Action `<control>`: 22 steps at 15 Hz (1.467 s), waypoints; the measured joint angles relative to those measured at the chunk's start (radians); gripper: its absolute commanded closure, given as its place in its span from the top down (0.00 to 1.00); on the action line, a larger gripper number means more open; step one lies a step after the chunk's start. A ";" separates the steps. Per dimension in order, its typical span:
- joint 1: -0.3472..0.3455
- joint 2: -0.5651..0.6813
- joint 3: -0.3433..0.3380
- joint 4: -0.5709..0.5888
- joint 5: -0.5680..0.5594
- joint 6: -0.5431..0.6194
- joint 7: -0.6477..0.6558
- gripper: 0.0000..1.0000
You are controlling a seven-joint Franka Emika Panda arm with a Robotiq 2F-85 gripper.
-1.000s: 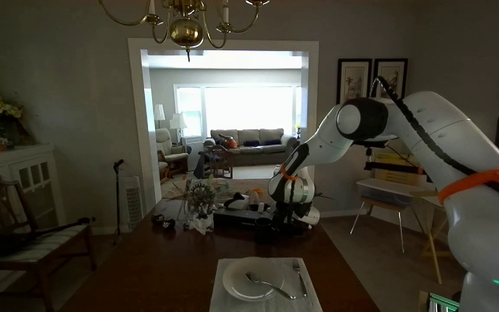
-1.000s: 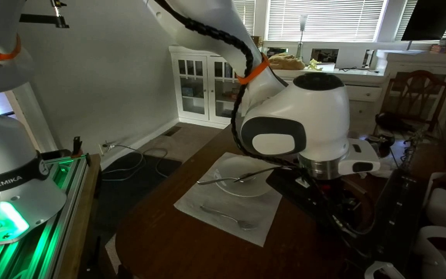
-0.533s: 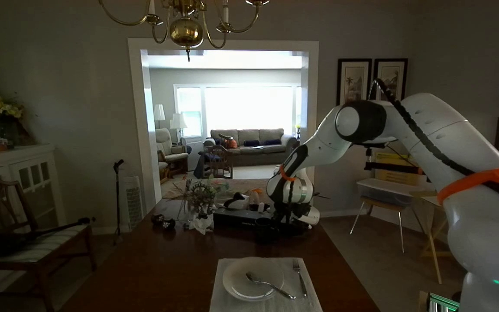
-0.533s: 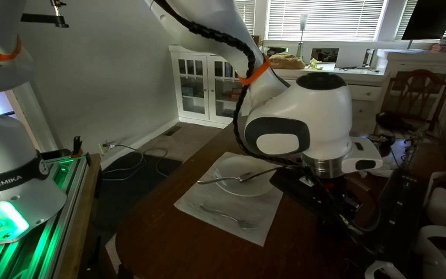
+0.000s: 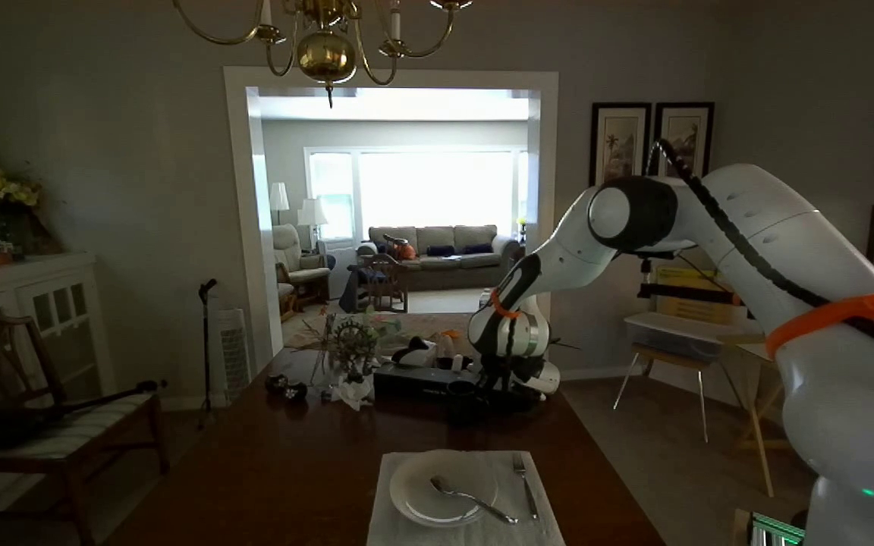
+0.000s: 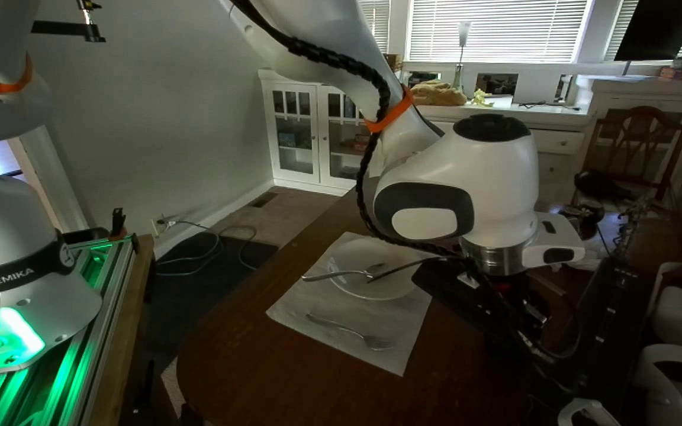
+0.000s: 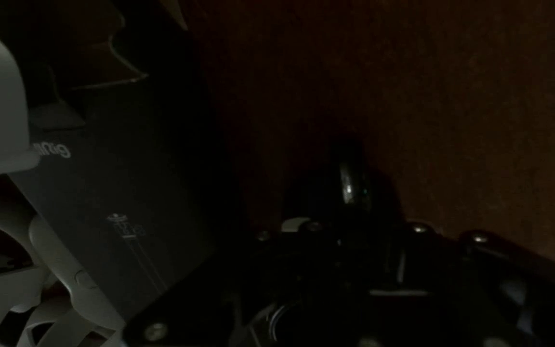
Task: Move the black cup to the left closer to the napkin
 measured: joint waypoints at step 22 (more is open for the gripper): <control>0.185 -0.385 -0.236 -0.523 -0.173 0.141 0.477 0.05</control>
